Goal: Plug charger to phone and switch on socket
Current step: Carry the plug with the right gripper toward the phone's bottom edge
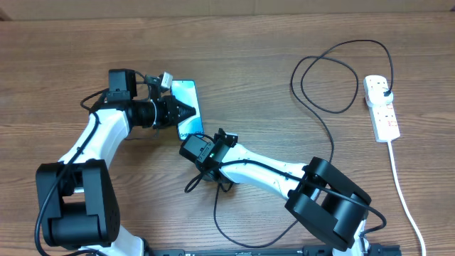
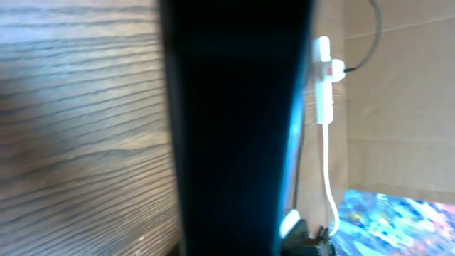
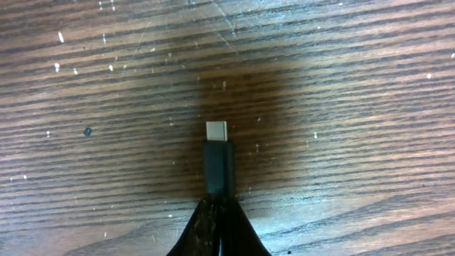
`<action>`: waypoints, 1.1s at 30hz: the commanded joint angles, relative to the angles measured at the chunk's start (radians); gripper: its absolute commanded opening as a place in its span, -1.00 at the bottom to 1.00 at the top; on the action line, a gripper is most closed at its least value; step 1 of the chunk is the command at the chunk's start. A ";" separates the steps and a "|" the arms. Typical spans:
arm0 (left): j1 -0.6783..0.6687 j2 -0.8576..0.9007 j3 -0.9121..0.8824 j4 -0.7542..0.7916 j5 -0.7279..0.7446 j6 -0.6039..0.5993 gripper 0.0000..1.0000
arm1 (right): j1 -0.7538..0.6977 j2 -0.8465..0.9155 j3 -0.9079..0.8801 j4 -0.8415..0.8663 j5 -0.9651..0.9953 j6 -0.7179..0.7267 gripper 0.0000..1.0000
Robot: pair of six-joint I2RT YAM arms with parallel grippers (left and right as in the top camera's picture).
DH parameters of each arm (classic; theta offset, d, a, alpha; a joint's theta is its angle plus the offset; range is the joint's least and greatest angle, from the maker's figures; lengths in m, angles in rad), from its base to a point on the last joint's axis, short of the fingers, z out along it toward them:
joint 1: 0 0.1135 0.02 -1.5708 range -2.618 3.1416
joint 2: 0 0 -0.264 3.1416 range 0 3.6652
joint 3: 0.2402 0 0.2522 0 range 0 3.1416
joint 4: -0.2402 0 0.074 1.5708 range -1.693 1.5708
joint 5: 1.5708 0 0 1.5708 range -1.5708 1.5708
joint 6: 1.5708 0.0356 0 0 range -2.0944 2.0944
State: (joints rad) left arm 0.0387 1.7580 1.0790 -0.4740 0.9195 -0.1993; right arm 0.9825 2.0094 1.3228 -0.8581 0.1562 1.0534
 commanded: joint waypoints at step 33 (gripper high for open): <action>0.035 -0.014 -0.010 0.040 0.400 0.018 -0.91 | -0.007 -0.586 -0.298 0.230 -0.328 -0.456 -0.93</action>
State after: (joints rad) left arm 0.0738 1.7580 1.0752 -0.4477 1.2255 -0.2024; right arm 0.9806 1.4380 1.0939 -0.7067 -0.0364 0.6273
